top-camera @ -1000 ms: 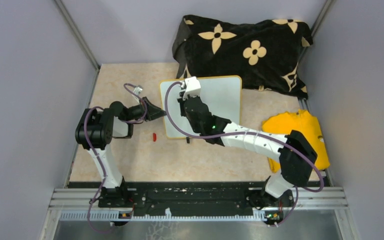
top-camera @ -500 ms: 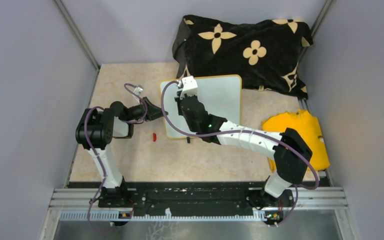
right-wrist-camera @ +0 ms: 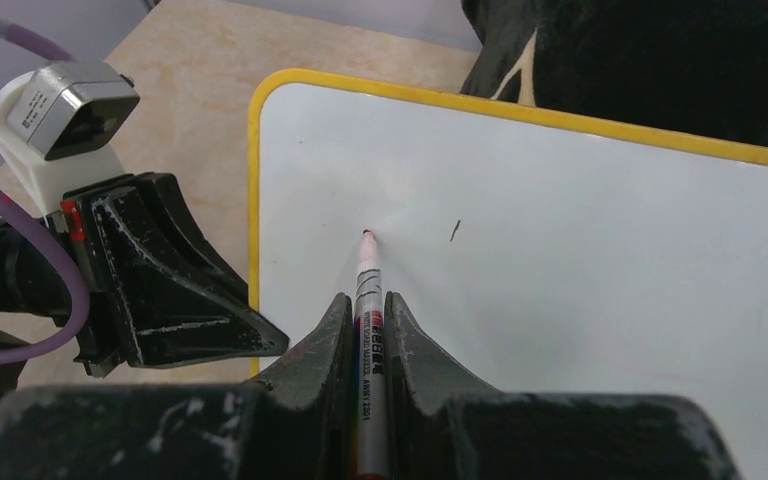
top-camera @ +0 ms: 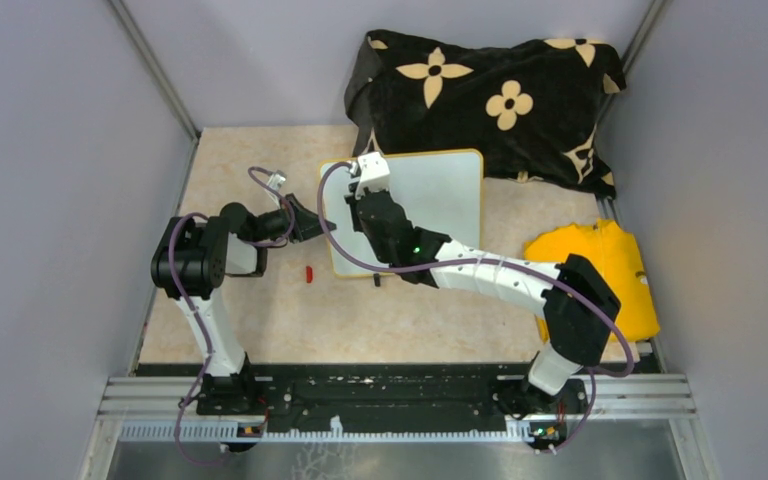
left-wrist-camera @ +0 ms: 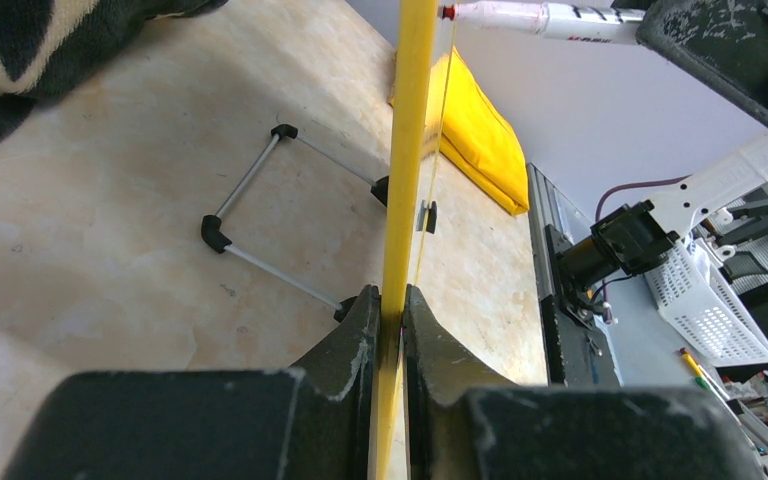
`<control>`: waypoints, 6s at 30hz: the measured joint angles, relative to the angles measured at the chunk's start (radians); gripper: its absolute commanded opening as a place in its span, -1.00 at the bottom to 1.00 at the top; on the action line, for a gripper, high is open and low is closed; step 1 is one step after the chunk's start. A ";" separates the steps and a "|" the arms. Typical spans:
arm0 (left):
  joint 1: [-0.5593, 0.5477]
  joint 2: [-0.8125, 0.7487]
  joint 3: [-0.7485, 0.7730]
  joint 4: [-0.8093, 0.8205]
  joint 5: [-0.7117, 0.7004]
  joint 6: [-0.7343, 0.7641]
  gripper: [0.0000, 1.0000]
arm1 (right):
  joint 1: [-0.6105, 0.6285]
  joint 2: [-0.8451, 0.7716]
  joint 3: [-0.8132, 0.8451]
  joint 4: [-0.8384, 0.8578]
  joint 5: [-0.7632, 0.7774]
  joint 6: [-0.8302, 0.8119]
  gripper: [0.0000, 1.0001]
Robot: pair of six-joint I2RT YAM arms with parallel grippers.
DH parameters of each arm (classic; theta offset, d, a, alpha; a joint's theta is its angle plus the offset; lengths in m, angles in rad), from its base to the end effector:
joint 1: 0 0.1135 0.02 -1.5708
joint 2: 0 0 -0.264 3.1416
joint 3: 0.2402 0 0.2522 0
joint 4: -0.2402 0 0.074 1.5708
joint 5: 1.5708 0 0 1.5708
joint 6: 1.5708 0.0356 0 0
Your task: Write a sentence on the whiteboard
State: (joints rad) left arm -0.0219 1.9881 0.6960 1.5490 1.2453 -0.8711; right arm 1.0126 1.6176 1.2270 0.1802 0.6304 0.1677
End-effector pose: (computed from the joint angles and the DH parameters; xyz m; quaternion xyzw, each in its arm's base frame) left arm 0.3338 -0.0411 0.1575 0.2164 0.6423 -0.5990 0.4264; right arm 0.2202 0.3131 0.3180 -0.1252 0.7541 0.1325 0.6309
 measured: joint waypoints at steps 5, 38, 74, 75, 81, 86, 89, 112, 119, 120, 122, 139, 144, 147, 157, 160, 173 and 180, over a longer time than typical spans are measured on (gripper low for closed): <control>0.000 0.000 0.000 0.000 -0.002 0.000 -1.00 | 0.000 0.003 0.000 -0.017 -0.023 0.001 -1.00; -0.003 0.002 0.001 0.000 -0.014 -0.008 -1.00 | -0.002 -0.040 -0.072 -0.091 -0.005 0.079 -1.00; -0.003 0.003 0.002 0.000 -0.004 -0.012 -1.00 | -0.015 -0.248 -0.187 -0.081 -0.100 0.068 -1.00; -0.003 0.003 0.002 0.000 -0.004 -0.012 -1.00 | -0.021 -0.257 -0.193 -0.071 -0.097 0.067 -1.00; -0.003 0.003 0.003 0.000 -0.003 -0.012 -1.00 | -0.036 -0.254 -0.206 -0.038 -0.092 0.060 -1.00; -0.003 0.003 0.003 0.000 -0.003 -0.012 -1.00 | -0.036 -0.224 -0.206 -0.019 -0.106 0.059 -1.00; -0.003 0.003 0.003 0.000 -0.003 -0.012 -1.00 | -0.036 -0.201 -0.204 -0.015 -0.113 0.059 -1.00; -0.003 0.004 0.003 0.000 -0.004 -0.013 -1.00 | -0.049 -0.090 -0.131 -0.007 -0.105 0.065 -1.00; -0.003 0.006 0.007 0.000 -0.003 -0.015 -1.00 | -0.050 -0.090 -0.131 -0.012 -0.101 0.073 -1.00; -0.003 0.006 0.007 0.000 -0.003 -0.015 -1.00 | -0.049 -0.090 -0.131 -0.013 -0.101 0.077 -1.00; -0.003 0.006 0.007 0.000 -0.003 -0.015 -1.00 | -0.050 -0.090 -0.132 -0.014 -0.101 0.080 -1.00; -0.003 0.006 0.007 0.000 -0.005 -0.018 -1.00 | -0.049 -0.108 -0.171 -0.032 -0.113 0.122 -1.00; -0.003 0.006 0.007 0.000 -0.005 -0.018 -1.00 | -0.049 -0.109 -0.173 -0.035 -0.113 0.124 -1.00; -0.003 0.006 0.007 0.000 -0.005 -0.018 -1.00 | -0.049 -0.109 -0.172 -0.035 -0.113 0.124 -1.00; -0.003 0.006 0.007 0.001 -0.003 -0.018 -1.00 | -0.050 -0.097 -0.130 -0.047 -0.107 0.105 -1.00; -0.003 0.006 0.007 0.000 -0.003 -0.018 -1.00 | -0.056 -0.096 -0.124 -0.048 -0.107 0.102 -1.00; -0.003 0.007 0.008 0.000 -0.011 -0.019 -1.00 | -0.082 -0.092 -0.107 -0.046 -0.109 0.104 -1.00; -0.003 0.007 0.008 0.000 -0.011 -0.019 -1.00 | -0.082 -0.111 -0.135 -0.042 -0.110 0.105 -1.00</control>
State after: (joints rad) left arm -0.0246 1.9953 0.7036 1.5494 1.2346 -0.8898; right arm 0.9306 1.5066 1.0920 0.1383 0.5205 0.2729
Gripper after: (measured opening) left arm 0.136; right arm 0.111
